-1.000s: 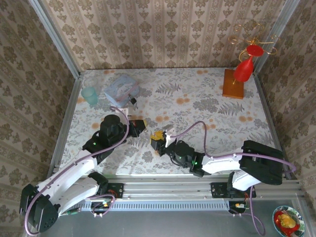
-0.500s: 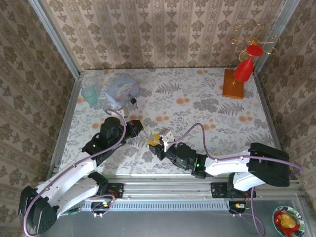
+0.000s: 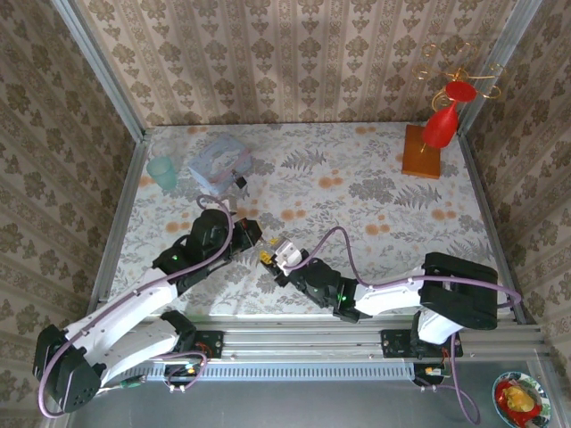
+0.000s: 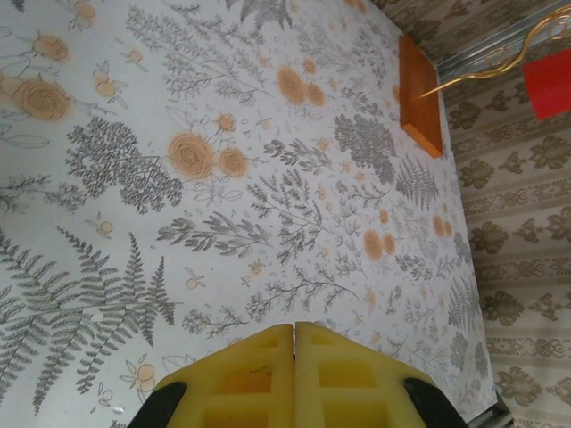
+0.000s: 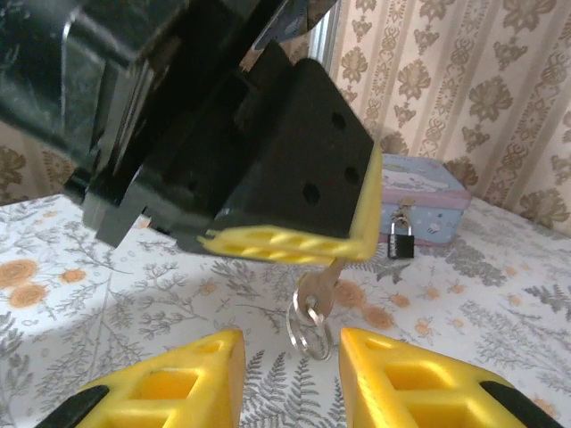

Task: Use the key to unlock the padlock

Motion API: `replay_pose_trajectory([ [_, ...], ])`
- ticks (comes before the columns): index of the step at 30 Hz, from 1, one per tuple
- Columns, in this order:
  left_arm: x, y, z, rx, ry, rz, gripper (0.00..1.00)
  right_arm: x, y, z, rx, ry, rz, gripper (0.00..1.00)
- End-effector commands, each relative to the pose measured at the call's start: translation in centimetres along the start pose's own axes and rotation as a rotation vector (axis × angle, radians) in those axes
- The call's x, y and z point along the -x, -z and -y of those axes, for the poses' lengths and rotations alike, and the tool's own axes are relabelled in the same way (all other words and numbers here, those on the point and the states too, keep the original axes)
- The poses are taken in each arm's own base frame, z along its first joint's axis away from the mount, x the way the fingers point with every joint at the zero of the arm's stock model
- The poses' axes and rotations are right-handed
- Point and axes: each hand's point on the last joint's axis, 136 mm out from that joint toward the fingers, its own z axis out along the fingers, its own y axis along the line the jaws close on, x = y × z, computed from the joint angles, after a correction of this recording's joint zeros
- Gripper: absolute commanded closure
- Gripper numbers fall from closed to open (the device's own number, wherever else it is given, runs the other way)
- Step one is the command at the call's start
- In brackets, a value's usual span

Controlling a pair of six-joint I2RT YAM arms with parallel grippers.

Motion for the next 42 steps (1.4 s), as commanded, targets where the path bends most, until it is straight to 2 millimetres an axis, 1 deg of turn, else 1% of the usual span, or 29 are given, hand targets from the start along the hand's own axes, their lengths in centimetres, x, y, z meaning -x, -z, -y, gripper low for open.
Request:
replay_pose_trajectory([
  [1,0.2,0.3,0.3,0.021,0.022,0.009,1.00,1.5,-0.5,1.0,-0.093,0.039,0.044,0.65],
  [8,-0.2,0.7,-0.1,0.039,0.027,0.008,1.00,0.6,-1.4,0.7,-0.106,0.052,0.013,0.62],
  [12,-0.3,0.9,0.1,0.039,0.025,0.003,1.00,0.1,-1.9,0.8,-0.132,0.053,0.003,0.62],
  [19,-0.5,1.0,-0.1,0.048,0.028,0.001,1.00,-0.1,-2.3,0.8,-0.154,0.062,-0.005,0.67],
  [21,-0.5,1.0,0.0,0.047,0.028,0.002,1.00,-0.2,-2.5,0.7,-0.155,0.069,-0.014,0.67],
  [27,-0.3,1.2,0.1,0.044,0.028,0.008,1.00,-1.2,-2.8,0.8,-0.174,0.078,-0.034,0.65],
  [33,-0.3,1.2,0.1,0.045,0.027,0.009,1.00,-1.3,-2.9,0.7,-0.185,0.092,-0.036,0.64],
  [36,-0.4,1.1,0.1,0.046,0.028,0.009,1.00,-1.3,-2.8,0.9,-0.198,0.087,-0.033,0.66],
  [42,-0.6,1.0,-0.1,0.053,0.029,0.002,1.00,-1.1,-2.9,0.9,-0.193,0.076,-0.026,0.74],
])
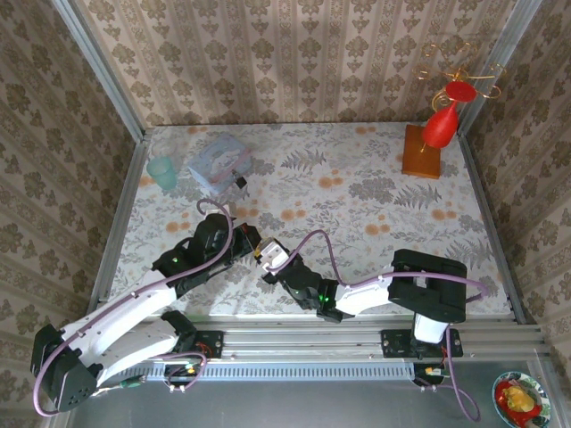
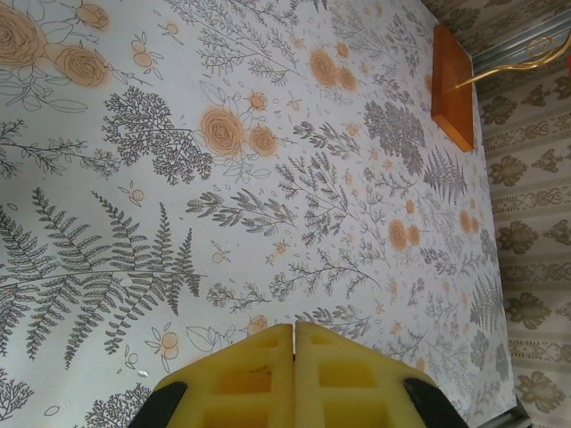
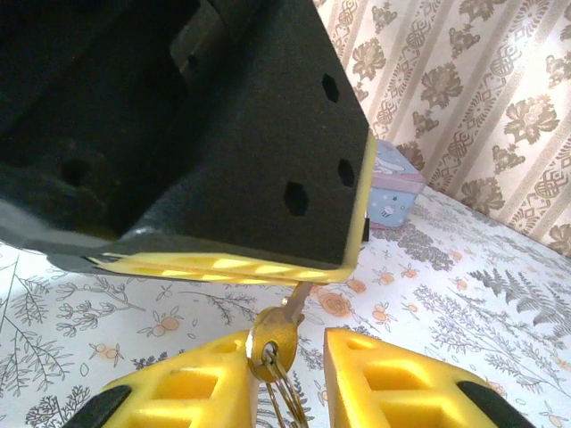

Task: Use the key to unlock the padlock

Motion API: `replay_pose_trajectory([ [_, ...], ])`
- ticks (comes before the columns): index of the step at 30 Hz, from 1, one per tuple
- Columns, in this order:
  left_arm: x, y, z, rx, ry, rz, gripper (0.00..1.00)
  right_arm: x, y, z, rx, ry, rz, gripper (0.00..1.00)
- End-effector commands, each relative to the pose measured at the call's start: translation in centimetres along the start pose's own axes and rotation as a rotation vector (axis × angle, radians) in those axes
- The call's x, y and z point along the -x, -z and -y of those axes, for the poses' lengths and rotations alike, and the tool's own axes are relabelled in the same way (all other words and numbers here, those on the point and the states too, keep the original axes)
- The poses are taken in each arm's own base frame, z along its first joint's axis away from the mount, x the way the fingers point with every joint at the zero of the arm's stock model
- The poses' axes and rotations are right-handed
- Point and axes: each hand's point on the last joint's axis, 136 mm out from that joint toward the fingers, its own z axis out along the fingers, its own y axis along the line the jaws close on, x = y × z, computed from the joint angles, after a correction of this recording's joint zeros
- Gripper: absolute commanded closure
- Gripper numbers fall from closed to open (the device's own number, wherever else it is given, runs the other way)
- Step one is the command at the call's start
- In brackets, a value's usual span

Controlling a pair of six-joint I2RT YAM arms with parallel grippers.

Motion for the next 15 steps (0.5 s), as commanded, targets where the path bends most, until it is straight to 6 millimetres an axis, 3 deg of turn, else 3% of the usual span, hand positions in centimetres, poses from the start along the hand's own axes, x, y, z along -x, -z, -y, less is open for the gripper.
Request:
replay_pose_trajectory([
  [1,0.44,0.48,0.75,-0.009,0.010,0.012,1.00,1.46,-0.46,0.66,-0.052,-0.031,0.033,0.75],
  [10,-0.13,0.26,0.34,0.008,0.018,0.003,1.00,2.11,-0.63,0.79,-0.063,-0.071,0.037,0.79],
  [15,0.07,0.62,0.23,0.010,0.016,0.016,1.00,1.61,-0.77,0.99,-0.081,-0.073,0.014,0.87],
])
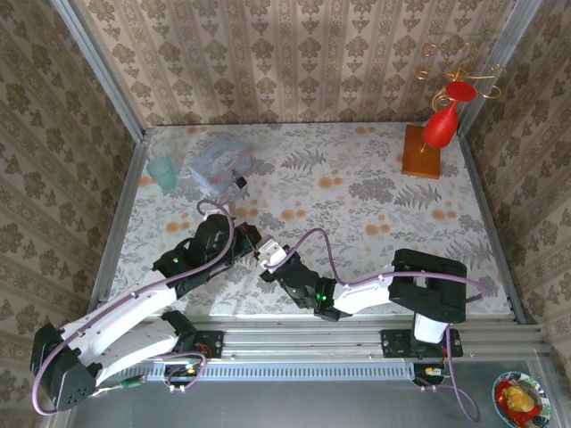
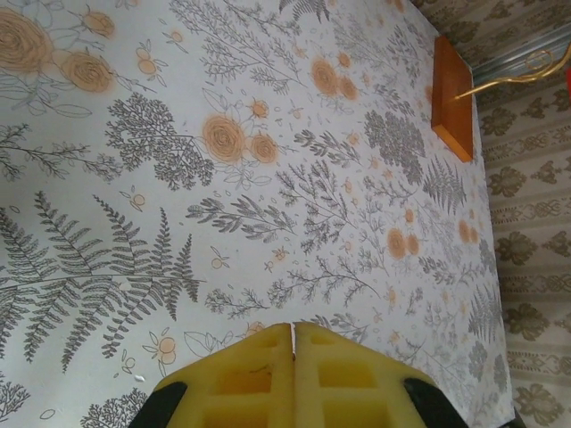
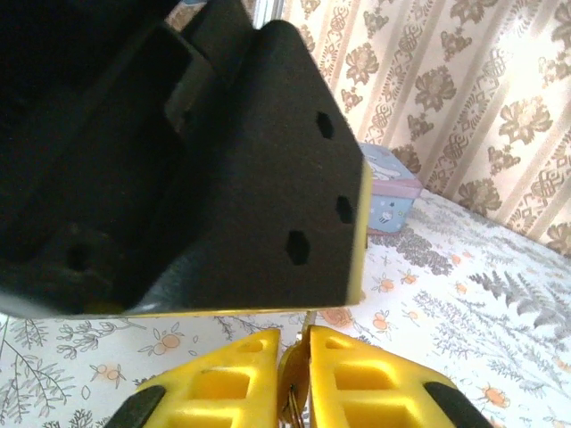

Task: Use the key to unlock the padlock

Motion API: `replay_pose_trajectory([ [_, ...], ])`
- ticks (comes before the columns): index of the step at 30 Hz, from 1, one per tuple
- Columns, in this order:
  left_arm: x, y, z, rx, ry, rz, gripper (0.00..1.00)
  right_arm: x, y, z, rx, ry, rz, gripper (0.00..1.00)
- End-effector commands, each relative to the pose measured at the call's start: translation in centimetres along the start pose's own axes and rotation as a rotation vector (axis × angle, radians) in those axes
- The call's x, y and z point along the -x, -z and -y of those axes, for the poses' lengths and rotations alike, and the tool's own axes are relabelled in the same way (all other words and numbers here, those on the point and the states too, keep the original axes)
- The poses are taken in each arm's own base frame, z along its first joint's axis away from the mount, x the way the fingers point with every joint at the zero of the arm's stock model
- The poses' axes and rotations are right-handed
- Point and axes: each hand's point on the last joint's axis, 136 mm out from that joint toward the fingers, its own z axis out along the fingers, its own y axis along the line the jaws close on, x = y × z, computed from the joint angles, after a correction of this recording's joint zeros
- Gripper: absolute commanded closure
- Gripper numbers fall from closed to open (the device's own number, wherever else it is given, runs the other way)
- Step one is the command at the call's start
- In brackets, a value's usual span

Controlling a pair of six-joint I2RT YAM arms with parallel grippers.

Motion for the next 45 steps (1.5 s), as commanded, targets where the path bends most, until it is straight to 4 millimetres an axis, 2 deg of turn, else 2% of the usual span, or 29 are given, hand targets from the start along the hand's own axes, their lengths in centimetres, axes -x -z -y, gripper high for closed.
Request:
replay_pose_trajectory([
  [1,0.1,0.7,0.2,0.001,-0.004,0.004,1.00,0.7,-0.3,1.0,-0.065,-0.046,0.012,0.89],
  [4,0.6,1.2,0.4,-0.015,-0.020,0.031,1.00,0.6,0.0,1.4,-0.077,-0.080,0.012,0.94],
  [7,1.7,2.0,1.1,-0.073,-0.052,0.080,0.81,0.7,0.9,2.0,-0.044,-0.174,0.037,1.00],
  [11,3.9,4.0,1.8,-0.167,-0.109,0.180,0.63,0.4,2.1,2.7,0.142,-0.422,0.062,1.00],
  [14,4.8,5.3,3.1,-0.260,-0.181,0.227,0.58,0.4,3.1,3.8,0.227,-0.561,0.112,1.00],
  [17,4.5,5.3,4.4,-0.342,-0.245,0.206,0.52,1.2,3.6,3.6,0.296,-0.613,0.124,1.00],
  [23,2.6,4.2,7.1,-0.479,-0.321,0.093,0.51,4.1,4.4,3.2,0.377,-0.658,0.181,1.00],
  [29,1.4,3.5,8.2,-0.530,-0.330,0.045,0.49,5.2,4.5,3.9,0.368,-0.668,0.213,1.00],
  [35,0.4,3.0,8.7,-0.546,-0.326,0.006,0.50,5.6,4.3,3.8,0.372,-0.677,0.219,1.00],
  [42,-0.2,1.7,7.9,-0.495,-0.305,-0.029,0.49,6.2,4.5,4.1,0.368,-0.677,0.237,1.00],
  [45,-0.5,1.4,8.1,-0.499,-0.303,-0.042,0.51,6.3,4.5,4.1,0.369,-0.676,0.240,1.00],
])
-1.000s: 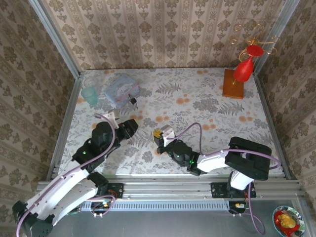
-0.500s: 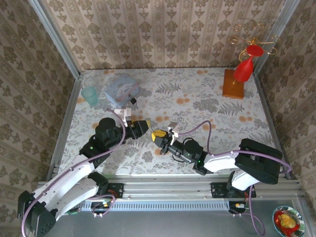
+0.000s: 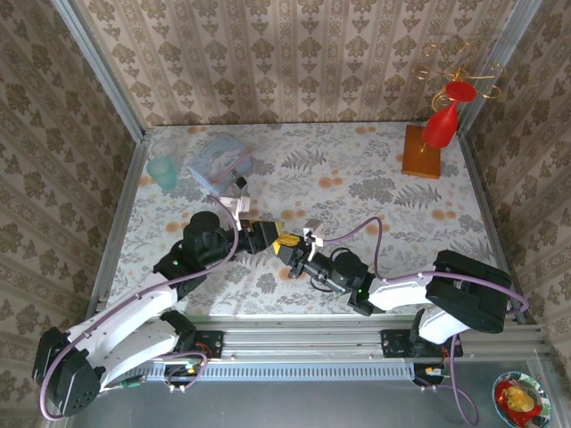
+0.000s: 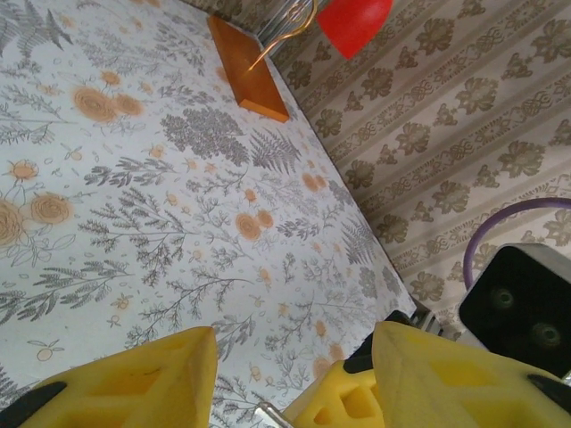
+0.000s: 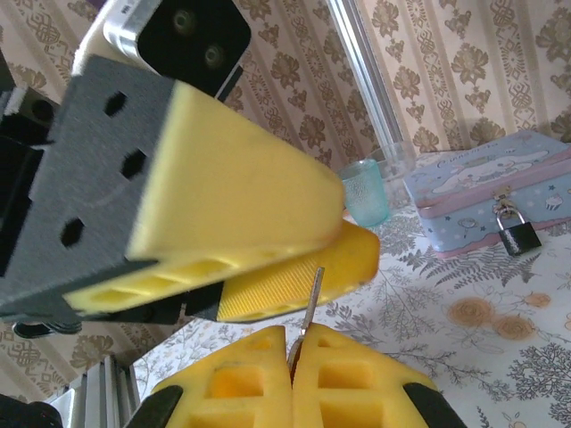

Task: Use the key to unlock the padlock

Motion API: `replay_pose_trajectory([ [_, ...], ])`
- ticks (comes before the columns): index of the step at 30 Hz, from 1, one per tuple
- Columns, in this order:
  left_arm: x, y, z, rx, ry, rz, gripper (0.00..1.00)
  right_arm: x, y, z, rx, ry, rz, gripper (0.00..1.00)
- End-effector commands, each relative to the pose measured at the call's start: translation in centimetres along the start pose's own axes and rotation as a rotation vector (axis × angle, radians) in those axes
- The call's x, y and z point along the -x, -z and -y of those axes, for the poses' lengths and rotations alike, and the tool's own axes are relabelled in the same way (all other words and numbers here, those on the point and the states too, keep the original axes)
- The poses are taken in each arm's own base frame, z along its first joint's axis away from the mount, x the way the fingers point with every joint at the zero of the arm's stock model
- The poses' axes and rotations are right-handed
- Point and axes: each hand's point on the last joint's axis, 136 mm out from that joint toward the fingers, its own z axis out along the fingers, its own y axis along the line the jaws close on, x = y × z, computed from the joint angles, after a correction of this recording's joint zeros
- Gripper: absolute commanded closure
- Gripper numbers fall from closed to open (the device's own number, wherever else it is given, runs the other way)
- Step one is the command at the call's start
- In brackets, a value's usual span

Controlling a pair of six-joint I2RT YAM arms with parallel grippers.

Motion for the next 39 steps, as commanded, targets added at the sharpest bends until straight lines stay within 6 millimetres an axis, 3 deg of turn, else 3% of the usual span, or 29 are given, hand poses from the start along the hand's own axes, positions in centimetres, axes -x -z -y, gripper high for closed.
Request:
replay_pose_trajectory([
  [1,0.3,-0.3,0.9,-0.030,-0.005,0.003,0.55,2.7,-0.3,-1.1,0.034,-0.026,0.077,1.00],
  [7,-0.1,-1.0,1.4,-0.028,-0.005,-0.028,0.69,2.9,-0.3,-0.9,0.018,-0.019,0.086,1.00],
  [15,0.1,-1.1,0.9,0.024,0.002,-0.019,1.00,2.4,-0.2,0.5,-0.048,-0.017,0.086,1.00],
  [18,0.4,-0.9,0.5,0.055,0.007,0.001,1.00,2.2,-0.2,0.8,-0.064,-0.027,0.083,0.97],
  [23,1.1,0.0,-1.0,0.171,0.003,0.029,1.00,1.7,-0.1,1.2,-0.082,-0.039,0.047,0.72],
  [26,1.7,1.9,-4.1,0.401,0.027,0.049,1.00,0.3,0.5,4.3,-0.239,-0.066,-0.036,0.63],
  [28,1.5,4.0,-6.9,0.594,0.100,0.048,1.00,0.5,1.3,5.8,-0.317,-0.090,-0.078,0.59],
  [29,1.5,4.4,-7.3,0.617,0.116,0.052,1.00,0.3,1.5,6.0,-0.315,-0.096,-0.095,0.59],
  [33,1.5,4.5,-7.5,0.630,0.167,0.065,1.00,1.6,1.7,4.9,-0.211,-0.176,-0.048,0.59],
  [39,0.8,2.9,-6.5,0.554,0.215,0.060,1.00,2.4,0.2,2.5,-0.079,-0.415,-0.035,0.60],
])
